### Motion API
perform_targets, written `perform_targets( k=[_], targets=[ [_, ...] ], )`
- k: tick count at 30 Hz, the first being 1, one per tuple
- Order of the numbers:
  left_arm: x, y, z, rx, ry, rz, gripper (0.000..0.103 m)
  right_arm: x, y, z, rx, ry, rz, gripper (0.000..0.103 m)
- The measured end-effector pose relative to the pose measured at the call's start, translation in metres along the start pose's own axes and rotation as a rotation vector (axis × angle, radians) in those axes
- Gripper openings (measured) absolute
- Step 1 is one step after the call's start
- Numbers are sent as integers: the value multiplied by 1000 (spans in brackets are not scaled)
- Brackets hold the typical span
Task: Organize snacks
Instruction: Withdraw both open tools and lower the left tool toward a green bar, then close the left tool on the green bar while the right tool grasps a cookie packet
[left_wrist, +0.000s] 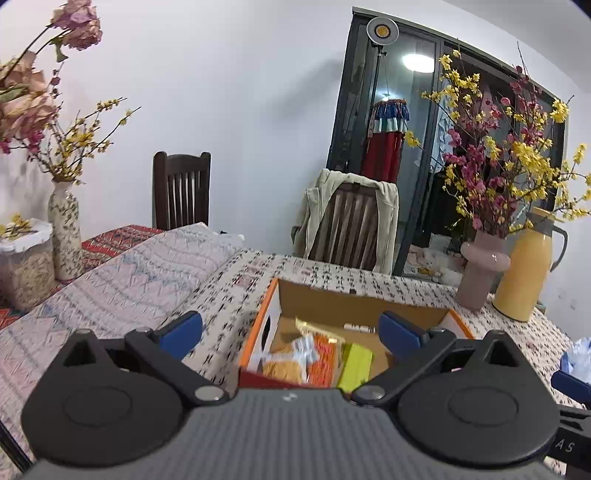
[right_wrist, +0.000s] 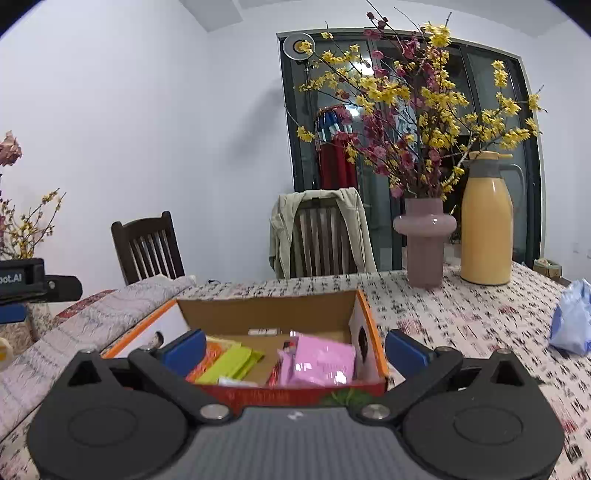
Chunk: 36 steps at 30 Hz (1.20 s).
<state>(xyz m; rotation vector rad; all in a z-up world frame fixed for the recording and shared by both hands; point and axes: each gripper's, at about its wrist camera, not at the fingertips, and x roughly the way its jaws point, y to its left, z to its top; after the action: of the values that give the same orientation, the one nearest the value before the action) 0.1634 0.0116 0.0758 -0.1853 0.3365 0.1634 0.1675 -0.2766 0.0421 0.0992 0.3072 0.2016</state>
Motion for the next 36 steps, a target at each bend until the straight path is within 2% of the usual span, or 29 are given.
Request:
perform_targets(
  k=[9, 14, 19, 24, 30, 33, 34, 35, 36],
  targets=[
    [-38, 18, -33, -24, 73, -2, 103, -48, -3, -35, 7, 58, 15, 103],
    [-48, 25, -59, -8, 150, 7, 103, -68, -6, -56, 12, 106, 21, 103],
    [-40, 27, -82, -3, 250, 18, 103, -77, -11, -76, 27, 161, 21, 103],
    [-18, 11, -105, 32, 370, 14, 103, -69, -14, -92, 36, 216, 12, 103],
    [-3, -9, -125, 69, 426, 24, 88, -64, -18, -102, 60, 261, 1, 103],
    [0, -13, -128, 79, 430, 34, 76, -63, -20, -105, 71, 274, 7, 103],
    [1, -12, -127, 78, 428, 31, 64, -63, -20, -106, 73, 280, 10, 103],
    [0, -12, -126, 76, 424, 27, 47, -62, -20, -107, 74, 285, 13, 103],
    [-1, -11, -125, 73, 424, 19, 41, -62, -19, -107, 74, 290, 16, 103]
  ],
)
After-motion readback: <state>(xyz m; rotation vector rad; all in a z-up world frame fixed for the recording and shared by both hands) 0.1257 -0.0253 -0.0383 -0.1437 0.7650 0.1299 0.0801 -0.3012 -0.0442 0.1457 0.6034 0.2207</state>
